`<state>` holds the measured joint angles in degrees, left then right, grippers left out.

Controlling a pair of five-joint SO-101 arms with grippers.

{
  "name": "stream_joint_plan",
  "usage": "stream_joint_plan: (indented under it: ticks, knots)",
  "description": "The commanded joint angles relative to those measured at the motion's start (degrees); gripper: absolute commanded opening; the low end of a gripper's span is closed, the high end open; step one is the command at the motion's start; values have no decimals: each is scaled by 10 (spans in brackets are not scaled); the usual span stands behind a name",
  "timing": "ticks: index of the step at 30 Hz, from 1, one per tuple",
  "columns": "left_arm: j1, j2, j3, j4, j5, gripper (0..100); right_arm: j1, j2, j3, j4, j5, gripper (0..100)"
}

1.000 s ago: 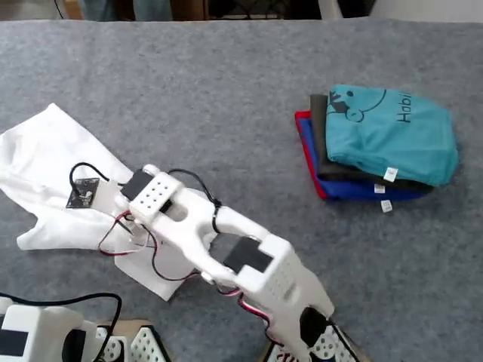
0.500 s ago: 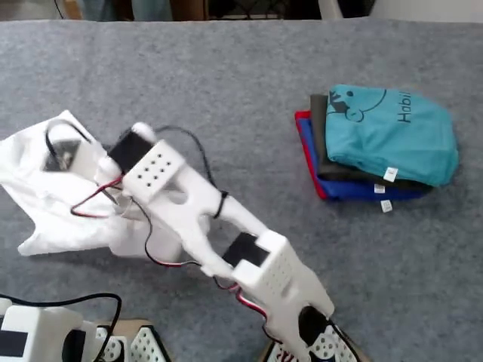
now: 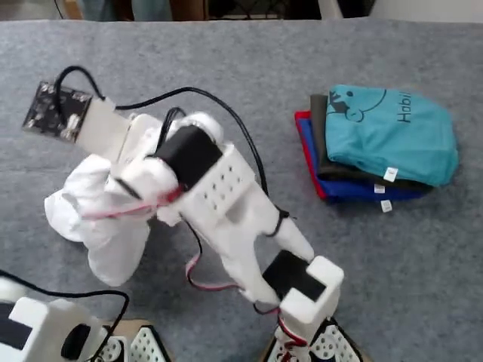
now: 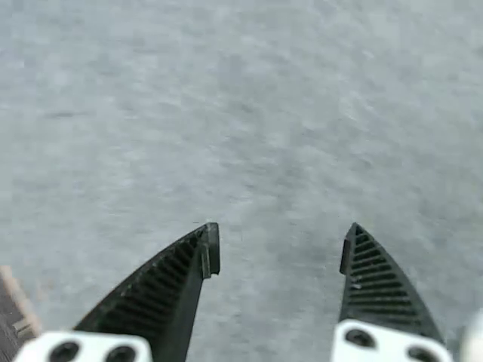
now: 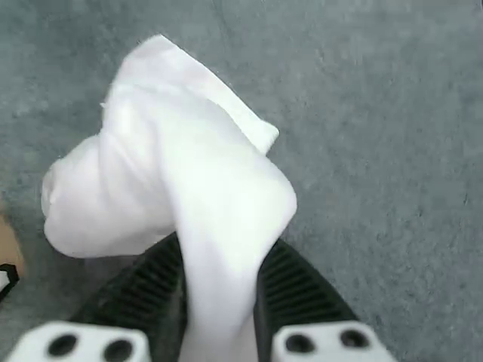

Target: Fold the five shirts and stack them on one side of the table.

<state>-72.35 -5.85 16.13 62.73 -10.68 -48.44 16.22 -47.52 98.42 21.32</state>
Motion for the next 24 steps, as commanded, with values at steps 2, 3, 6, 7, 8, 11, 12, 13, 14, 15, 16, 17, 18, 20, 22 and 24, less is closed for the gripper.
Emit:
stream_joint_plan:
  ticks: [2,3,6,7,8,11,12,13,14,15,16,17,18,20,22,24]
  knots:
    - [125,-4,51,-54,76,277,91,85,38,-58,46,58]
    - [150,-4,61,-66,91,278,113,113,39,-68,55,58]
    - [212,-4,71,-81,143,275,173,193,27,-100,59,58]
    - [230,-4,70,-83,164,275,190,217,18,-111,57,59]
    - [246,-4,70,-83,185,275,204,238,8,-122,57,59]
    - [284,-4,70,-81,236,277,233,294,-30,-145,57,59]
    - [296,-4,71,-80,257,277,238,312,-44,-147,55,59]
    - [305,-4,73,-79,275,277,242,327,-54,-149,53,59]
    - [314,-4,74,-79,295,277,242,343,-65,-150,52,59]
    - [325,-4,74,-79,313,277,244,361,-74,-151,52,59]
    - [337,-4,74,-79,330,275,246,380,-82,-152,52,59]
    - [349,-4,73,-79,345,275,248,399,-92,-156,52,60]
    - [364,-4,71,-79,357,275,248,415,-102,-158,52,60]
    - [394,-4,71,-83,375,275,256,438,-135,-151,55,60]
    - [419,-4,75,-84,395,274,265,452,-175,-135,56,60]
    - [436,2,82,-88,421,274,273,463,-210,-116,56,68]
